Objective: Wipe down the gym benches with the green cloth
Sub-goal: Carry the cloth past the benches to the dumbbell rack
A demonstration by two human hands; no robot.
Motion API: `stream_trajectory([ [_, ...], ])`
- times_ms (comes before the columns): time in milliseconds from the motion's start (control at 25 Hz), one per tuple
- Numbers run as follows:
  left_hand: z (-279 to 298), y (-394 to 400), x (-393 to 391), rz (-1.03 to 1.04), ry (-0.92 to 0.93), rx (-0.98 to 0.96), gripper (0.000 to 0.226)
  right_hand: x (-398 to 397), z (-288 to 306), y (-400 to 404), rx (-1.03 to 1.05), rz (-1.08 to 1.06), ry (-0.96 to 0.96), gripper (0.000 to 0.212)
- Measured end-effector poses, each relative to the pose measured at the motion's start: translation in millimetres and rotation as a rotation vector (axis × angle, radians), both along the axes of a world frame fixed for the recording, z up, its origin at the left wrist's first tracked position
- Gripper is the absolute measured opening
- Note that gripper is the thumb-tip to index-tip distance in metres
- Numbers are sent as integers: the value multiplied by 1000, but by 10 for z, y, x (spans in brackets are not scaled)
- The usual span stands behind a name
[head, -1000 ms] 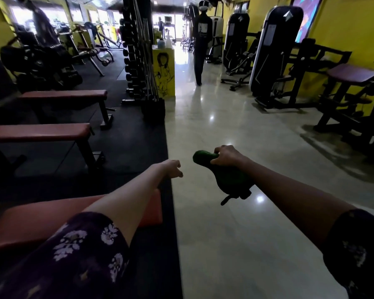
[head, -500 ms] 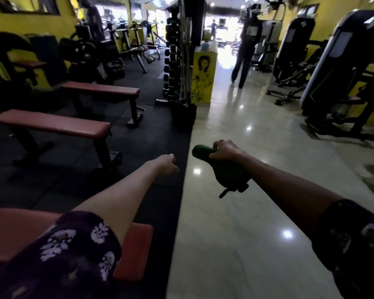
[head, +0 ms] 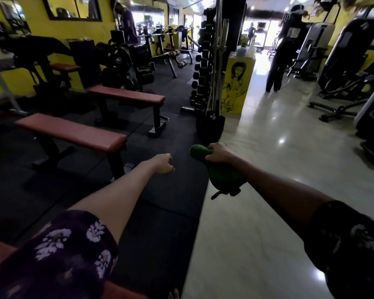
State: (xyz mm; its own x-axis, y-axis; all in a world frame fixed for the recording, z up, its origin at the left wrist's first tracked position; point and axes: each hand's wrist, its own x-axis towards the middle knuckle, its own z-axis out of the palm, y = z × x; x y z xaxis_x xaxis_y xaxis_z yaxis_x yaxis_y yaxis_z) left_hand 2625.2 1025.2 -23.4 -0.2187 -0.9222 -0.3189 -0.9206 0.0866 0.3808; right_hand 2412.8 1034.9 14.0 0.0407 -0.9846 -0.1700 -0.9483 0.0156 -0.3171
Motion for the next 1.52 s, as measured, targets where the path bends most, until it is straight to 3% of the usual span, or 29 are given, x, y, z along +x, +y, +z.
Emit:
stream_trajectory([
  [200, 265, -1523, 46, 75, 21, -19, 51, 36, 248, -1542, -41, 37, 17, 40],
  [360, 252, -2516, -81, -7, -10, -4, 56, 24, 254, -2587, -10, 48, 48, 41],
  [880, 480, -6130, -296, 32, 31, -54, 50, -389, 373, -6374, -49, 31, 99, 36],
  [1080, 418, -7100, -282, 46, -10, -8, 46, -350, 287, -7414, -37, 82, 45, 32],
  [1320, 245, -8859, -64, 88, 7, -8, 38, -174, 92, -9203, -20, 100, 68, 49],
  [1520, 467, -10378, 108, 90, 25, -49, 39, -87, 306, -10655, -35, 74, 77, 66],
])
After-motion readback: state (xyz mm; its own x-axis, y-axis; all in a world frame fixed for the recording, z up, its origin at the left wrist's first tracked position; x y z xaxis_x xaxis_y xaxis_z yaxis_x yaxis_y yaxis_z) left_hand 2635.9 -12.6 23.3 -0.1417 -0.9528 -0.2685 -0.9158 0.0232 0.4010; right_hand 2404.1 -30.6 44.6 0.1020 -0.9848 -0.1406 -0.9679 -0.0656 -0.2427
